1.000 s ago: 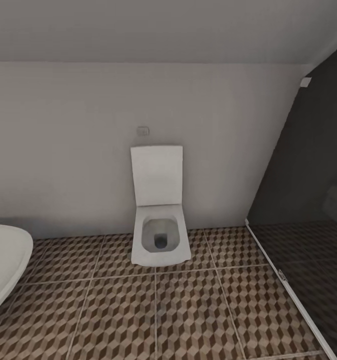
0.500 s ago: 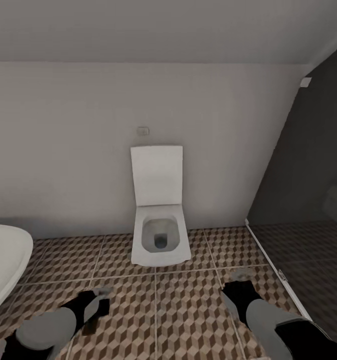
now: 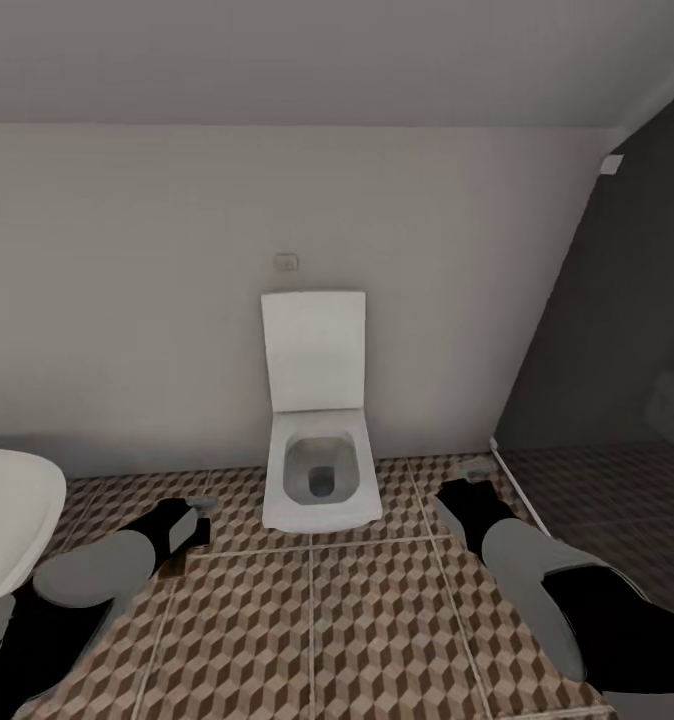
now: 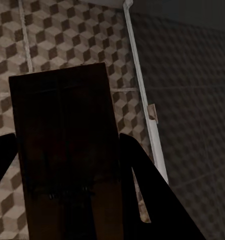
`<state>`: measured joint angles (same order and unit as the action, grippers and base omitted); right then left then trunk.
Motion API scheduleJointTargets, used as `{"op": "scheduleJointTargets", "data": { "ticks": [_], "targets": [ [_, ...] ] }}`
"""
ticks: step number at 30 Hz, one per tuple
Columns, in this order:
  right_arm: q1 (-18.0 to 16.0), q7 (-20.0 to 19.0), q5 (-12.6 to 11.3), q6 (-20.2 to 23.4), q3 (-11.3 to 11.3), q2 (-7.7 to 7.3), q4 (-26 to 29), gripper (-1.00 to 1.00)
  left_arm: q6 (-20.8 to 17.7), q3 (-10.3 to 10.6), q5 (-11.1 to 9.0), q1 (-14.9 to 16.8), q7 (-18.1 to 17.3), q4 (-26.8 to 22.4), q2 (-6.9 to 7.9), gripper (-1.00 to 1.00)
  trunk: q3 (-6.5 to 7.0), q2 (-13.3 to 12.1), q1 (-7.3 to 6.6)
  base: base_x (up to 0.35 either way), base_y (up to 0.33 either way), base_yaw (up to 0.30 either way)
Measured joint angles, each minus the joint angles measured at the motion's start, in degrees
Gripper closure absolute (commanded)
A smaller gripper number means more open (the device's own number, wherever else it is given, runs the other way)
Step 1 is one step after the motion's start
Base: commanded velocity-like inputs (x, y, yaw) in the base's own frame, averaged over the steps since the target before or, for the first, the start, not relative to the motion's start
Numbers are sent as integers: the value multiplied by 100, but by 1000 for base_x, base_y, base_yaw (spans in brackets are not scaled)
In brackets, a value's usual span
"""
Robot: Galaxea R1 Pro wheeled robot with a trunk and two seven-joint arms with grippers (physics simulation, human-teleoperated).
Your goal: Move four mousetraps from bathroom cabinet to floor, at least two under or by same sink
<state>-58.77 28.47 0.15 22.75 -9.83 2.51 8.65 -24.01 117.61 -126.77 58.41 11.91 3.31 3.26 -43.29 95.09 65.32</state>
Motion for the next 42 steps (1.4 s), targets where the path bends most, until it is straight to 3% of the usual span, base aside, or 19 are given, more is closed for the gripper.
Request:
{"op": "scheduleJointTargets", "data": {
  "ticks": [5,24,42],
  "targets": [
    [-1,-329,11,10,-30,-25,80,100,19,1,-2,41,26,-3,29,100,-1,0,0,0,0,78],
    [-1,-369,19,8,-35,-57,60,100,150,11,5,40,2,-4,49,100,-68,0,0,0,0,252],
    [-1,-390,26,-6,-27,-48,96,100,160,21,29,26,-22,-66,51,100,-79,0,-3,195,-153,14]
  ]
}}
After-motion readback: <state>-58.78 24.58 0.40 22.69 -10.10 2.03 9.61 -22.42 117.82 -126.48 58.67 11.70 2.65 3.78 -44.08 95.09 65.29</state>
